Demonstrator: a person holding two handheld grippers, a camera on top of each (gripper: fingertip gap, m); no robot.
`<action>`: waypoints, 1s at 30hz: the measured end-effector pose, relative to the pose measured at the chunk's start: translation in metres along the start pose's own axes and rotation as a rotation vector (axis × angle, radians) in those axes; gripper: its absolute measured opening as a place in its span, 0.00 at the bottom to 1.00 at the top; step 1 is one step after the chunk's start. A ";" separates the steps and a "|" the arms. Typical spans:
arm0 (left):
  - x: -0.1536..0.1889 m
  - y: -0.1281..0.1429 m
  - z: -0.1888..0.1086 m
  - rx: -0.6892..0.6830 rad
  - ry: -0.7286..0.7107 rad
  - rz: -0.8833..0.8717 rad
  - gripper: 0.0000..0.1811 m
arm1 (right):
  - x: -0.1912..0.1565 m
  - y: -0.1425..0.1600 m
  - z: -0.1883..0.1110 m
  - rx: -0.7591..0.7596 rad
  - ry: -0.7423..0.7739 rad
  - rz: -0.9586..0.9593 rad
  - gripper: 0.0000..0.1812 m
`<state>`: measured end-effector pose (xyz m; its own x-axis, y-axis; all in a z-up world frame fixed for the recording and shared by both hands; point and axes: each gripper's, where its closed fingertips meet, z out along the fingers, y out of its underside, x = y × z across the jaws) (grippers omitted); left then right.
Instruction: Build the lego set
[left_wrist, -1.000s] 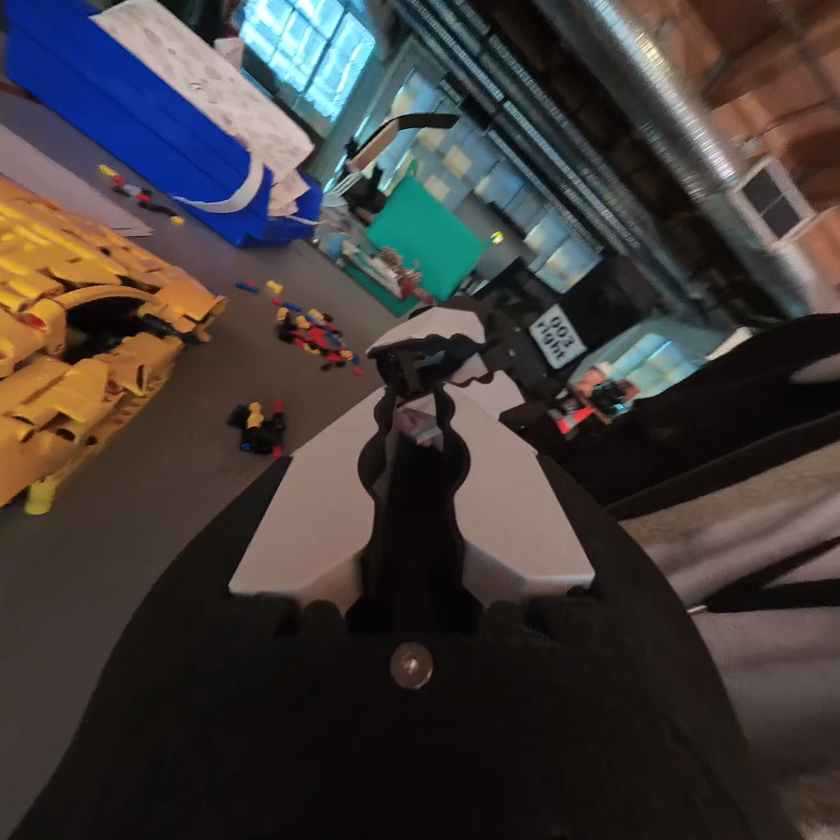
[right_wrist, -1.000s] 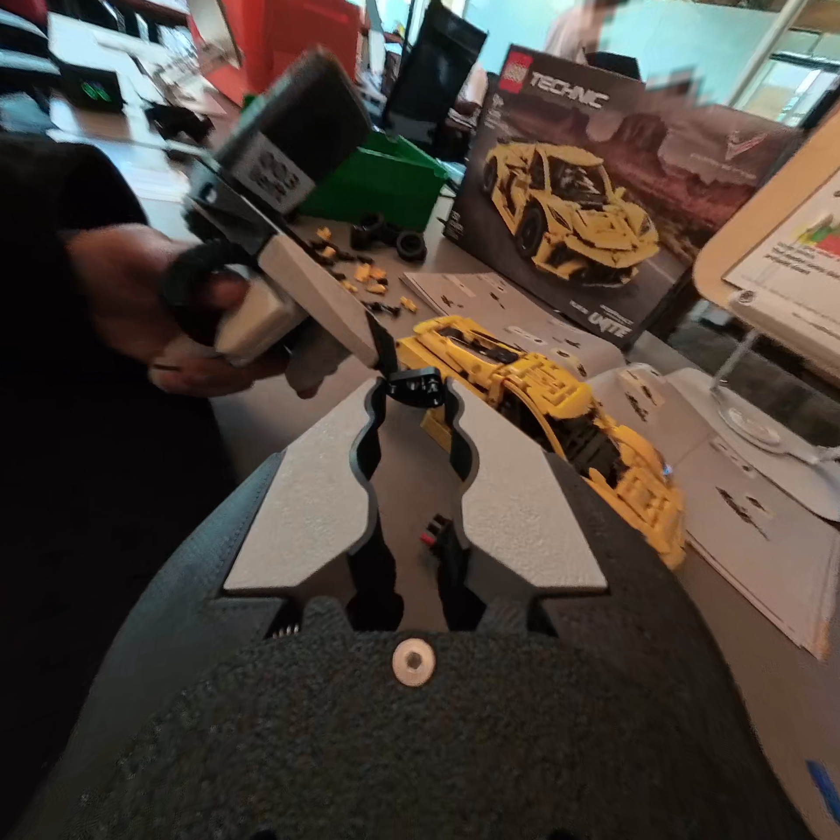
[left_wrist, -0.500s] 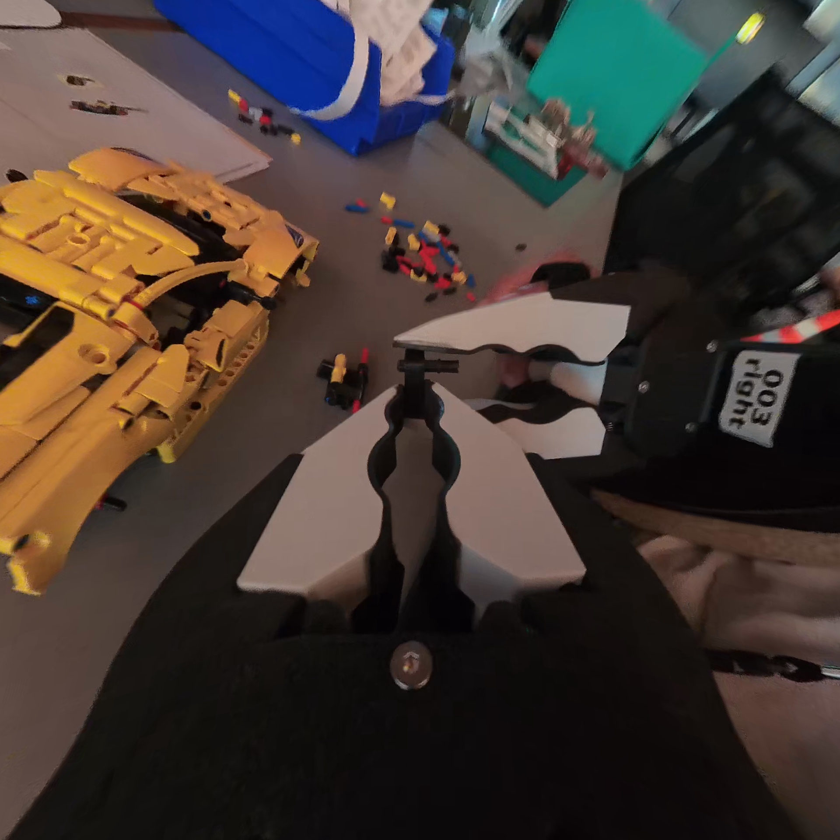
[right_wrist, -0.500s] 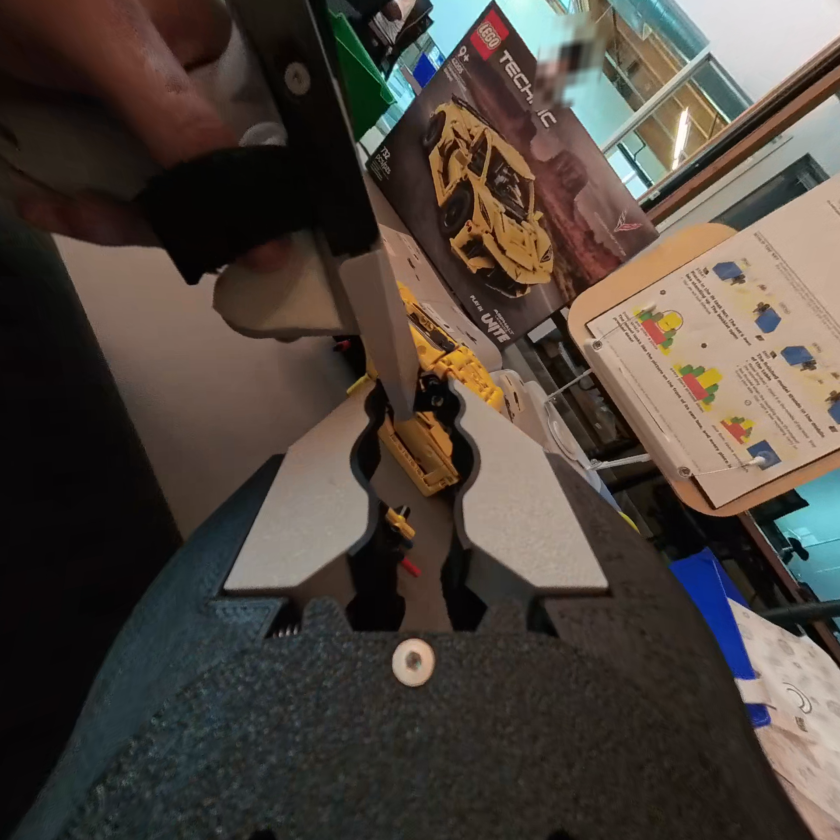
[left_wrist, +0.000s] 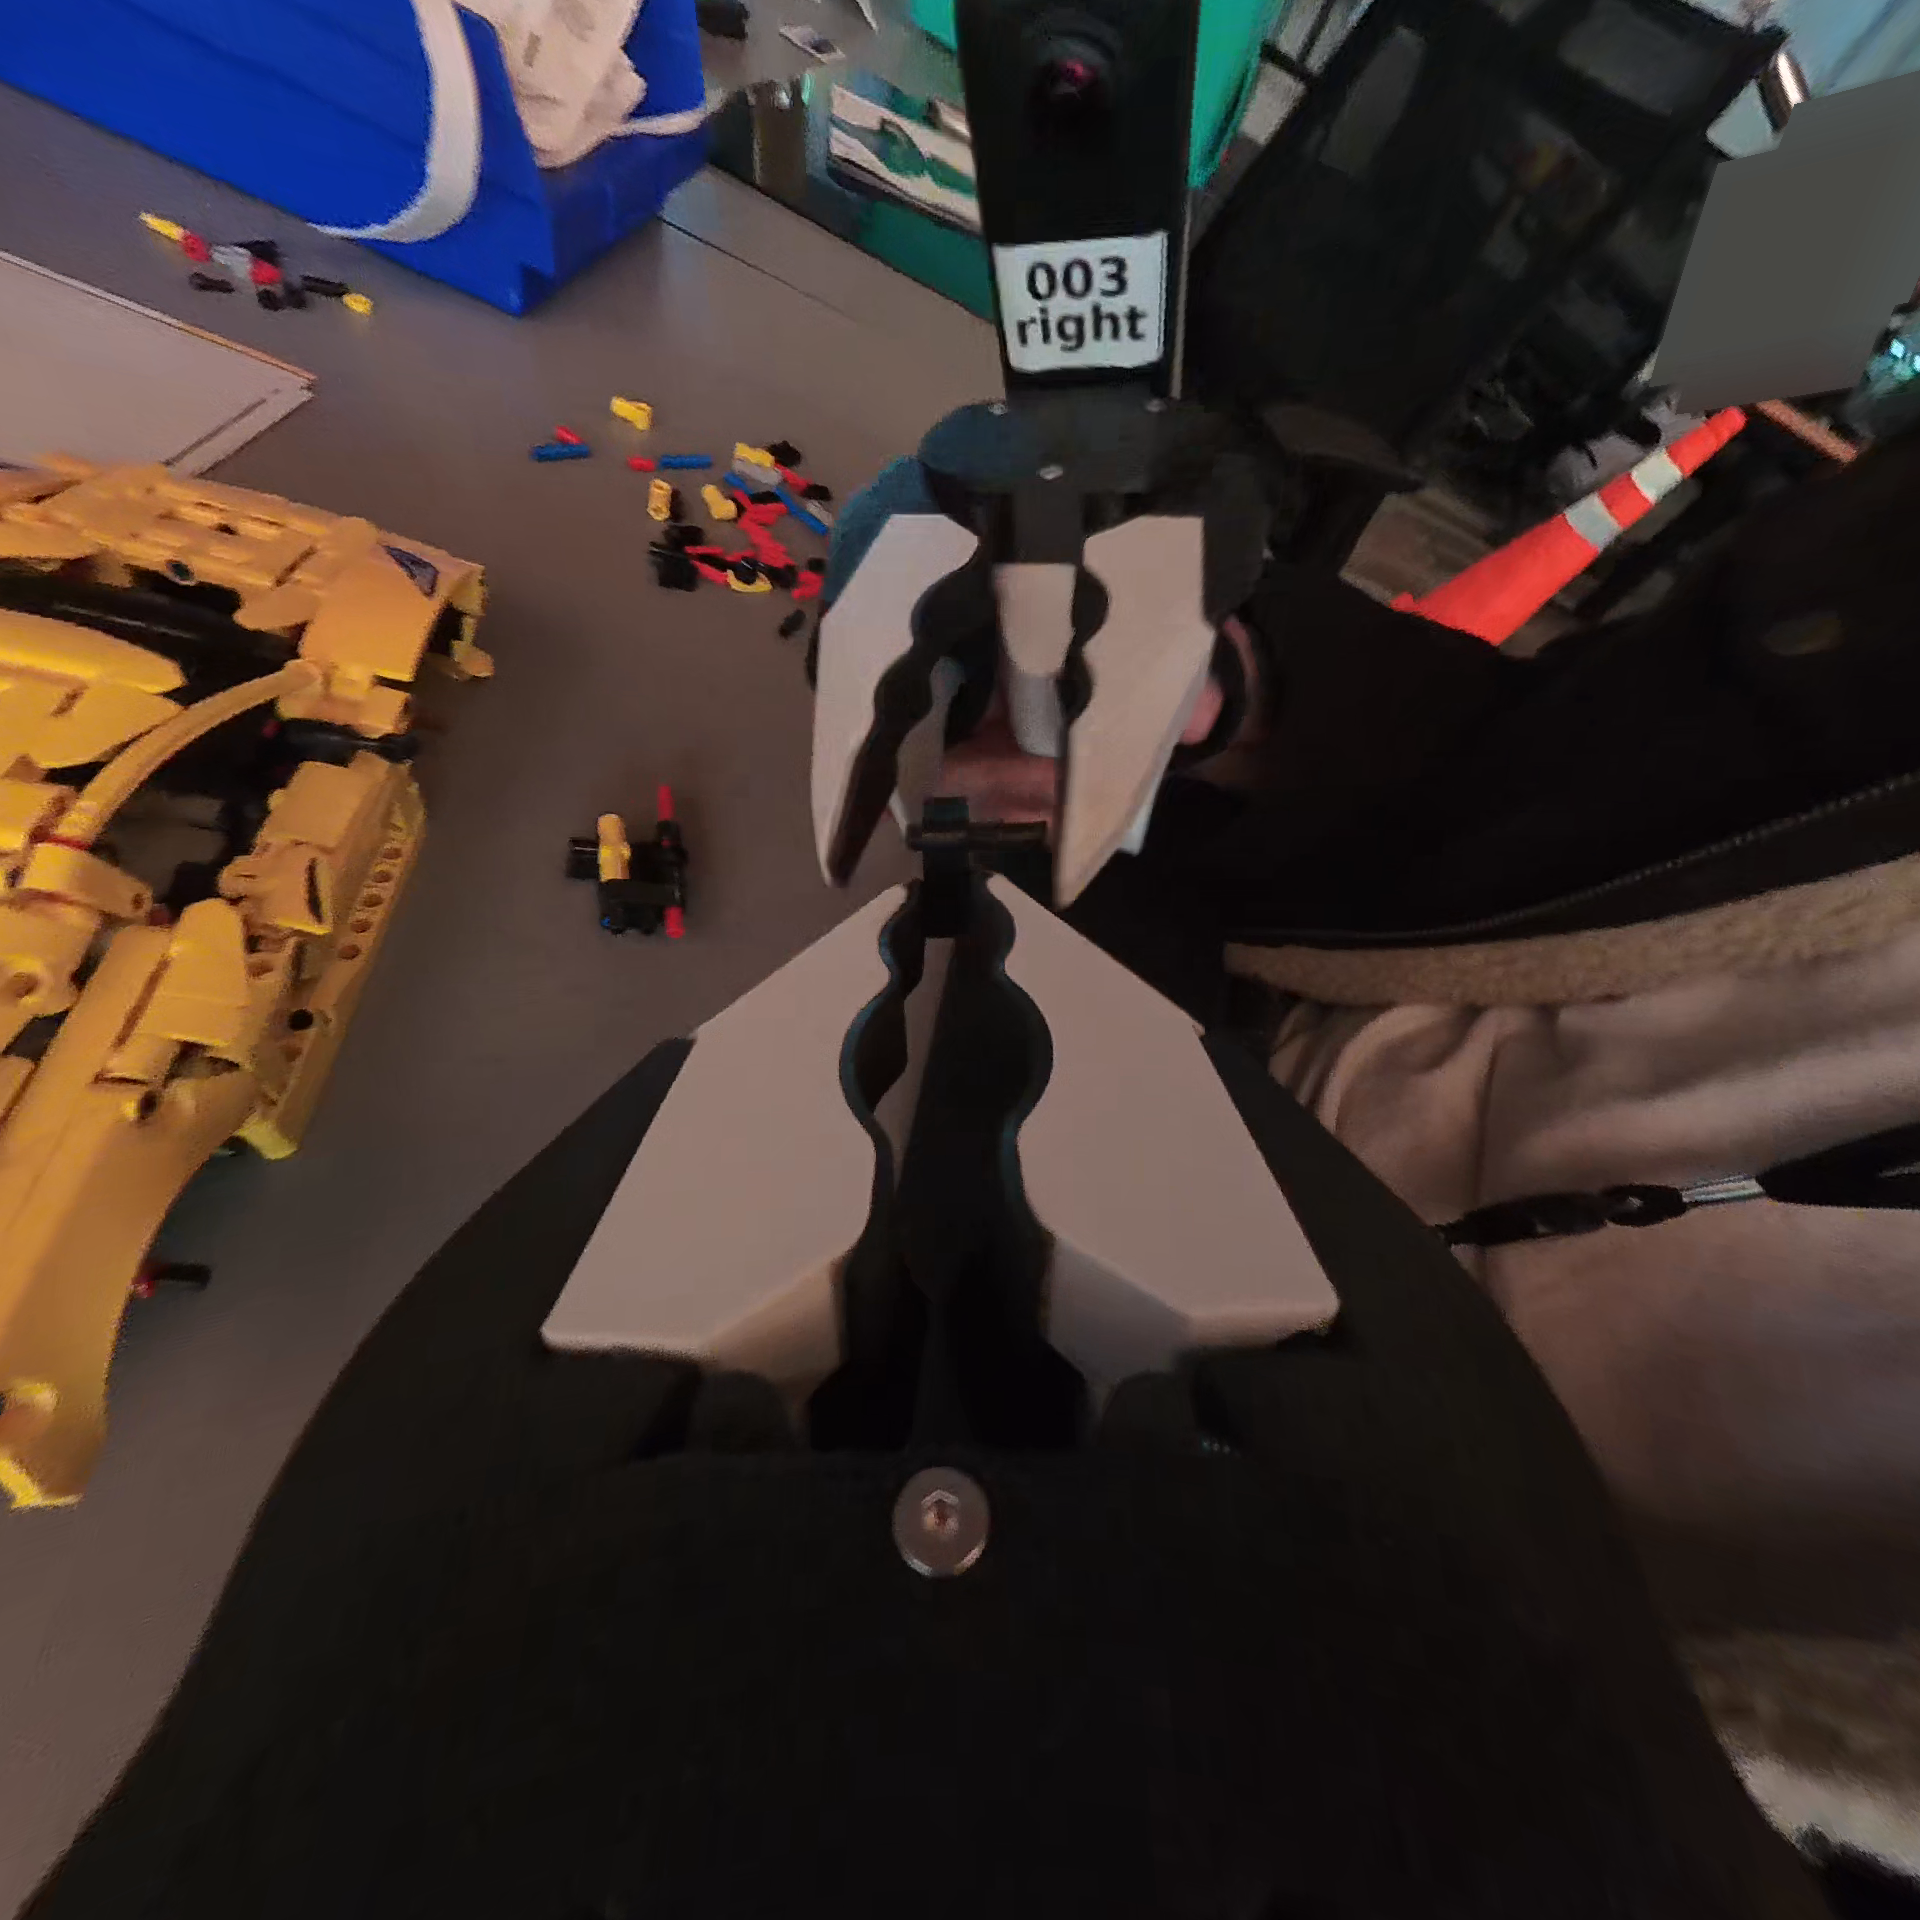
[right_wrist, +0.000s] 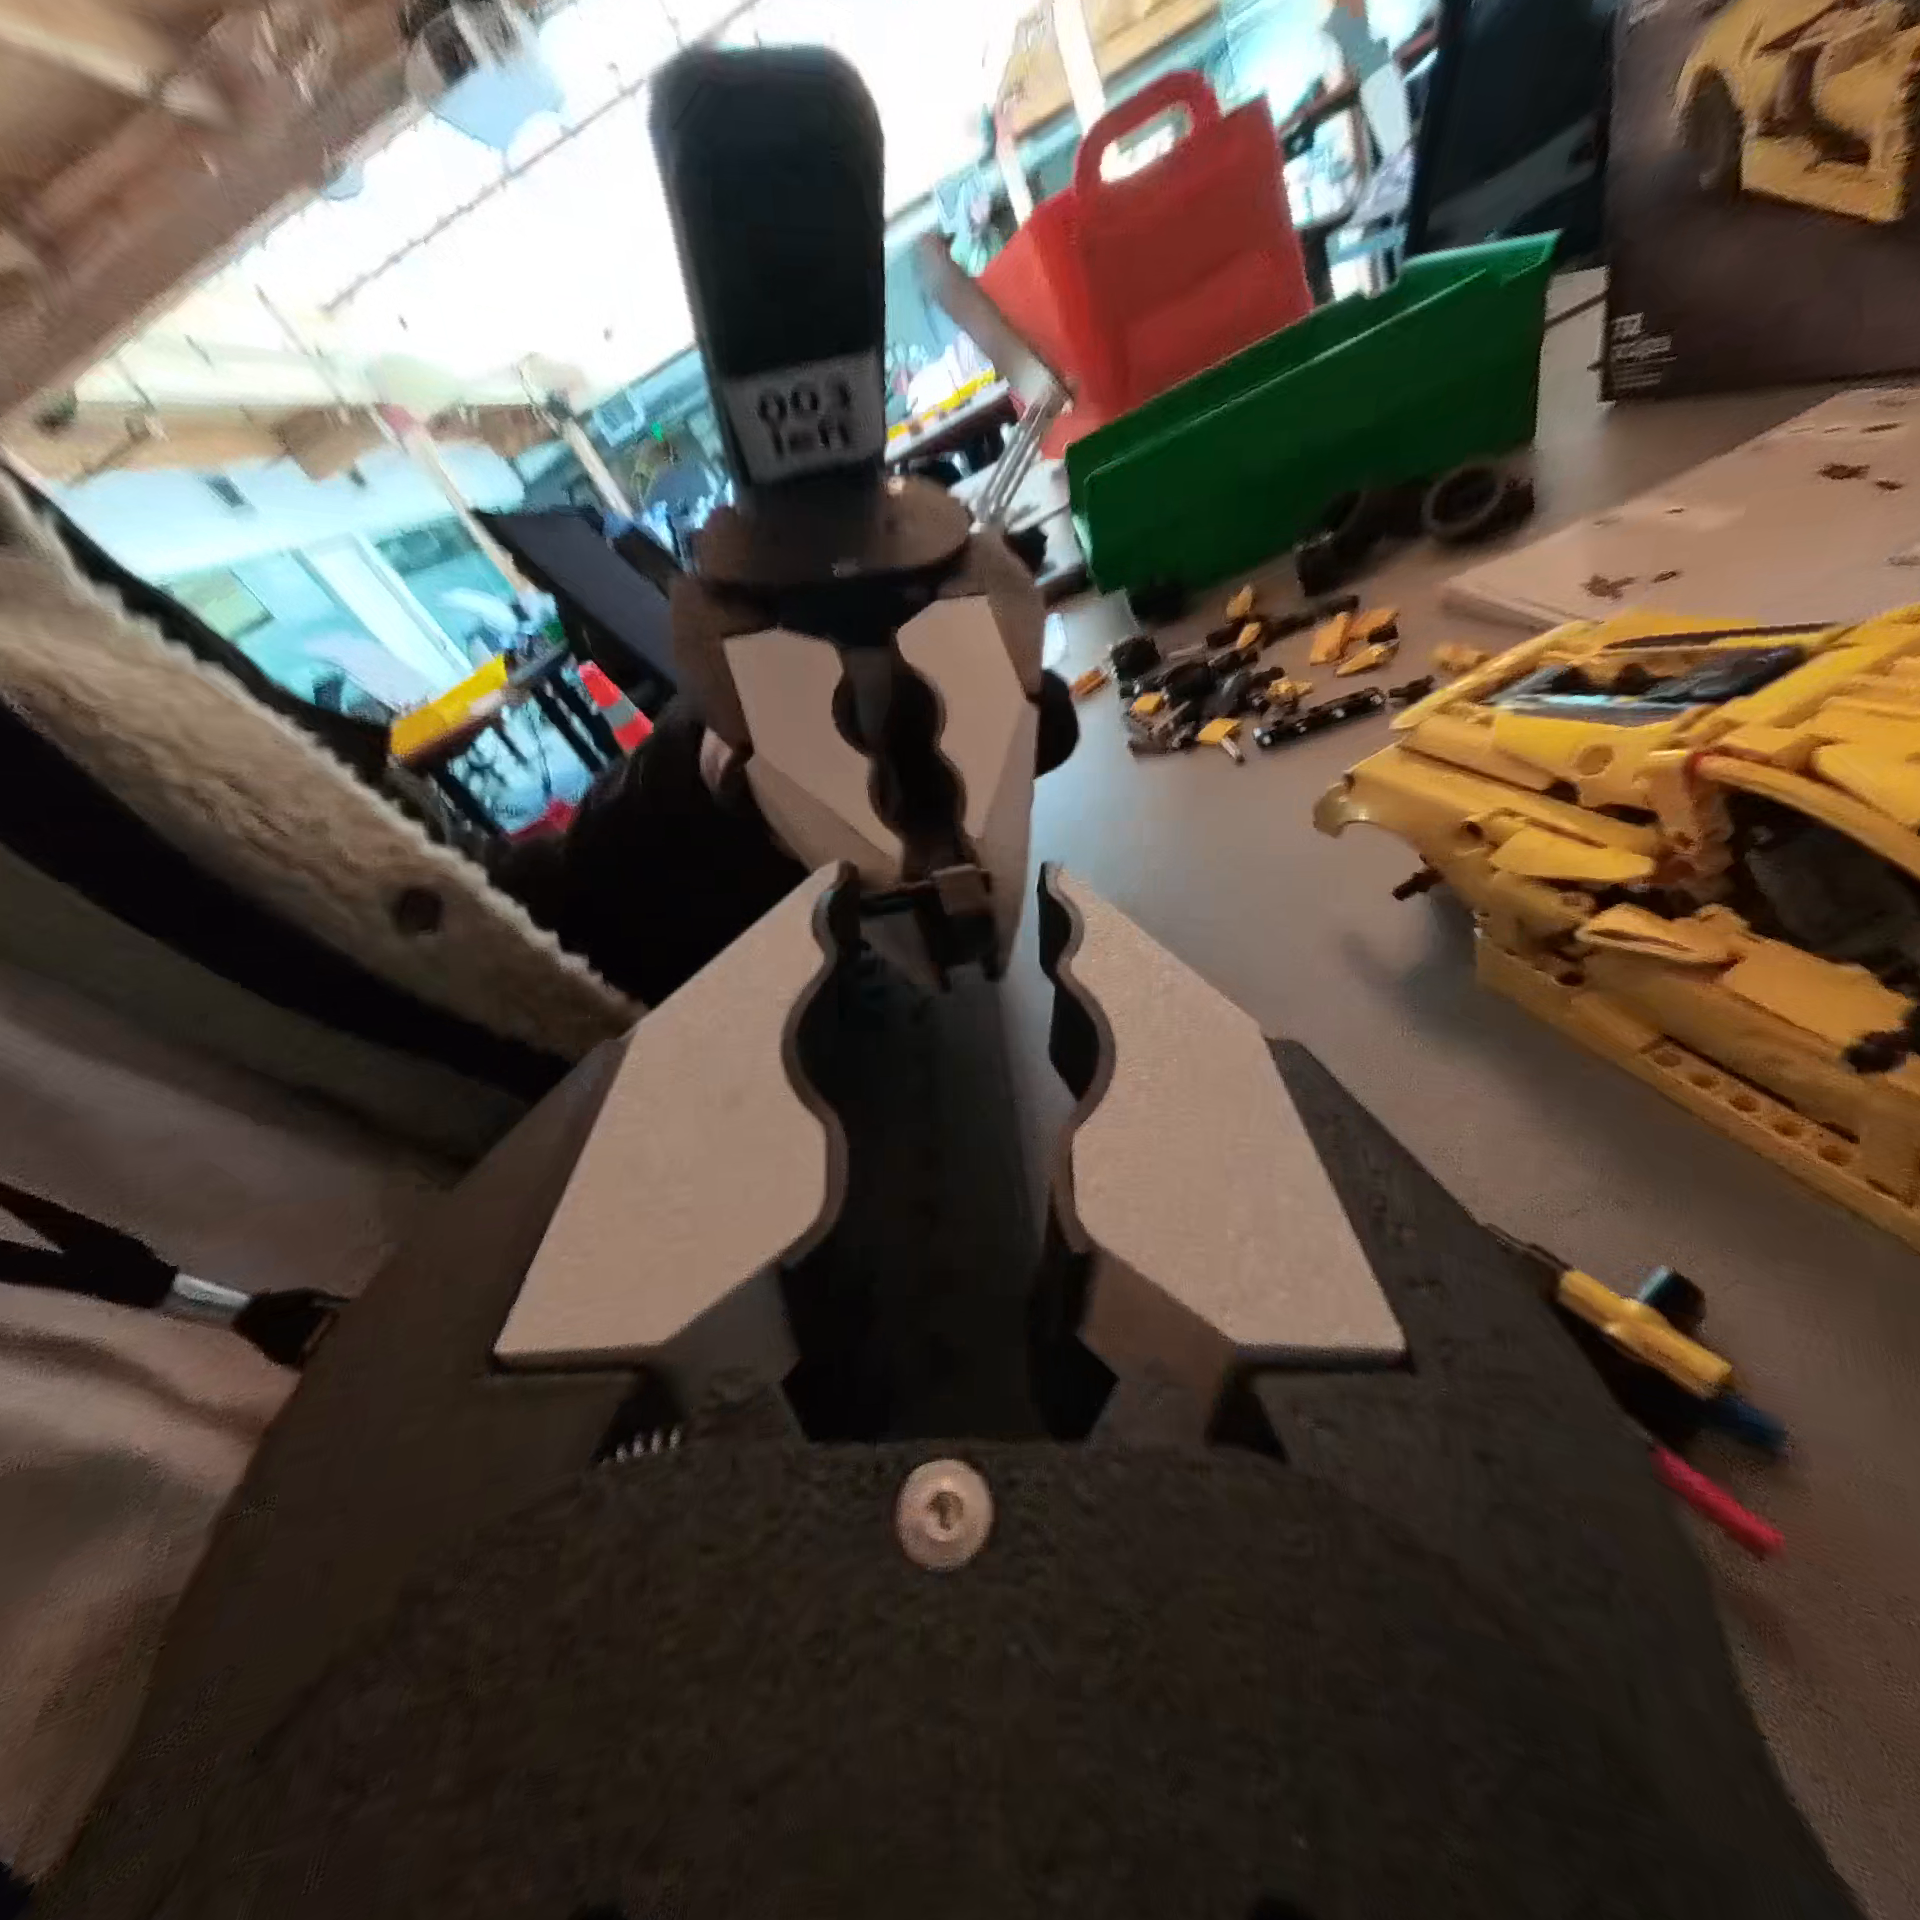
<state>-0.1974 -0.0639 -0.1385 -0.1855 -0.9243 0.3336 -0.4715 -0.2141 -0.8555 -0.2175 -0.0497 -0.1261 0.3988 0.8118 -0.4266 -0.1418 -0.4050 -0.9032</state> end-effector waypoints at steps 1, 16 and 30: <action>-0.001 0.000 0.000 -0.002 -0.018 0.011 0.04 | -0.002 0.000 0.001 0.003 -0.007 -0.008 0.15; -0.019 -0.039 -0.001 0.462 -0.004 -0.178 0.04 | 0.018 -0.034 -0.018 0.320 -0.092 0.381 0.12; -0.025 -0.046 -0.003 0.592 -0.113 -0.090 0.05 | 0.025 -0.045 -0.020 0.512 -0.185 0.590 0.12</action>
<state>-0.1738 -0.0296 -0.1060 -0.0596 -0.9152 0.3985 0.0843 -0.4024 -0.9116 -0.1837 -0.0197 -0.0953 -0.0223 0.5986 -0.8008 -0.6980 -0.5827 -0.4162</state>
